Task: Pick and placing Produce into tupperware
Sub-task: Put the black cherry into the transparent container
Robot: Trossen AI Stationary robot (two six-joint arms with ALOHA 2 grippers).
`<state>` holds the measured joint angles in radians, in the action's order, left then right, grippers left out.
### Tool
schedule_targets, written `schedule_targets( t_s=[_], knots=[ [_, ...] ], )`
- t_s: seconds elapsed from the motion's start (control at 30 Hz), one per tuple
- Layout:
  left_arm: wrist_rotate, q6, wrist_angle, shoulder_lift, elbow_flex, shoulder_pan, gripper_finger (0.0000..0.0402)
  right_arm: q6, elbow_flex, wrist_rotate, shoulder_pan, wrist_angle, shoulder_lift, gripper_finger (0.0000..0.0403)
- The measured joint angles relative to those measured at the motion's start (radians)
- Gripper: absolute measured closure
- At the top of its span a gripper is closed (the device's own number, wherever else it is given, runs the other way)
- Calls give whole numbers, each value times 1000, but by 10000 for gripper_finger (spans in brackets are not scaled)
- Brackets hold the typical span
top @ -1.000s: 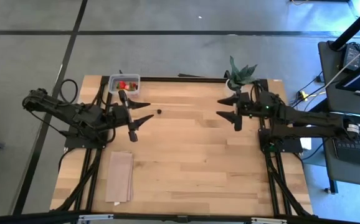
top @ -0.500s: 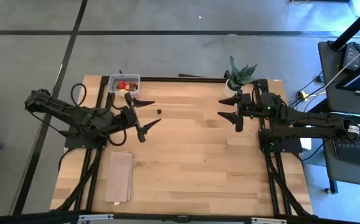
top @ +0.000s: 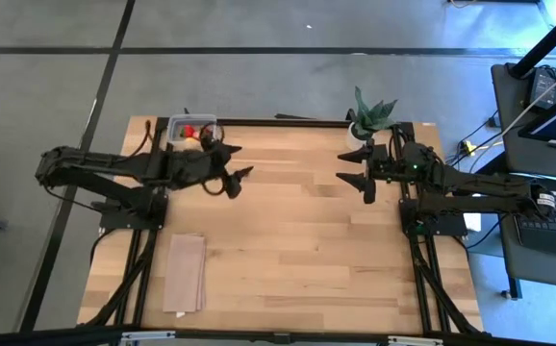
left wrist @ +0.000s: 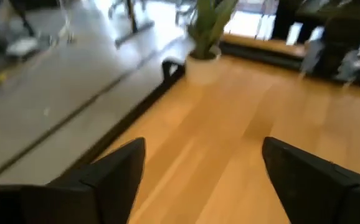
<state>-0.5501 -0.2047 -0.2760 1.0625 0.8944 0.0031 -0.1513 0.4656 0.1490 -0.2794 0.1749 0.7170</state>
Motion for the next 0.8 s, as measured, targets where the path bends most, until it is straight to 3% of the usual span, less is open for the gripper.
schedule_targets(
  t_s=[0.13, 0.43, 0.63, 0.8],
  knots=[
    [88, -40, -95, 37, 0, 92, 88, 1, 0, 0, 0, 0, 0, 112],
    [282, 142, -144, 191, 0, 211, 88, -2, 0, 0, 0, 0, 0, 112],
    [307, 171, -180, 287, 0, 291, 88, -2, 0, 0, 0, 0, 0, 112],
    [386, 173, -180, 364, 0, 341, 88, -2, 0, 0, 0, -1, 0, 111]
  ],
)
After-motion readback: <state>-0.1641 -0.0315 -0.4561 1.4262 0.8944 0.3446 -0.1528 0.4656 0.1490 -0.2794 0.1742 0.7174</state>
